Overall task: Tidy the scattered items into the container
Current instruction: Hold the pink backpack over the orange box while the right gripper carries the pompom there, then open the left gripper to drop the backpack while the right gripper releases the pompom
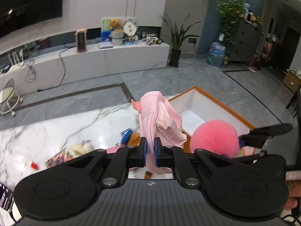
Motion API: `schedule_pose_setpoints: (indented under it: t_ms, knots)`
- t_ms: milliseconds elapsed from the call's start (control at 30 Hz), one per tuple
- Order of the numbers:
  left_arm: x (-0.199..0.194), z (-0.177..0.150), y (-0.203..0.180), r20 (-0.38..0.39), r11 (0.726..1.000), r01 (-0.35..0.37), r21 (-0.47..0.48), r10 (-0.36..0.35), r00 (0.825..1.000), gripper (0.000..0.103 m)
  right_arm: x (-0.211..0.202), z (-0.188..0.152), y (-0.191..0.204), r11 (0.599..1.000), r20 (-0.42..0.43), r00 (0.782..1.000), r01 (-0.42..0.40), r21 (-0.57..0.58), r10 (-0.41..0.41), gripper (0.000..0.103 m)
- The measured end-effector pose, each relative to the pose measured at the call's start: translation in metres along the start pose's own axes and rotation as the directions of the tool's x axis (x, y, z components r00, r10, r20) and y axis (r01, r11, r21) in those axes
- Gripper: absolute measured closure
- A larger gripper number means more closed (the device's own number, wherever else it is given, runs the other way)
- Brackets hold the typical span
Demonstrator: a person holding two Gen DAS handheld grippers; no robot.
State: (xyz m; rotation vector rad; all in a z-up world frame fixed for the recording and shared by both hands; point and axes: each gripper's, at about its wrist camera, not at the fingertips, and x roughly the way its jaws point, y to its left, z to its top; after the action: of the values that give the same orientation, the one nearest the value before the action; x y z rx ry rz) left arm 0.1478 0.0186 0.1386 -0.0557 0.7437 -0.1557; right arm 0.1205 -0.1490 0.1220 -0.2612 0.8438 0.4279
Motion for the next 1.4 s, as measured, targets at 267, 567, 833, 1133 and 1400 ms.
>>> schedule_pose_setpoints:
  t_ms: [267,567,833,1133,1400]
  knots:
    - [0.005,0.021,-0.038,0.017,0.998,0.036,0.055,-0.037,0.999,0.094,-0.034,0.022,-0.044,0.997,0.055,0.996,0.067,0.025,-0.068,0.059]
    - [0.023,0.049,-0.071,0.022,0.994,0.061,0.092,-0.064,0.998,0.094,-0.046,0.031,-0.090,0.992,0.071,0.991,0.112,0.052,-0.116,0.059]
    - [0.060,0.049,-0.086,-0.027,0.993,0.084,0.088,-0.082,0.996,0.094,-0.027,0.022,-0.121,0.989,0.036,0.991,0.123,0.077,-0.126,0.058]
    - [0.106,0.038,-0.099,-0.103,0.991,0.098,0.092,-0.089,0.991,0.094,0.018,0.006,-0.153,0.985,-0.028,0.992,0.128,0.118,-0.125,0.058]
    - [0.142,0.027,-0.107,-0.162,0.989,0.105,0.102,-0.087,0.983,0.094,0.055,-0.005,-0.170,0.982,-0.071,0.991,0.120,0.144,-0.110,0.058]
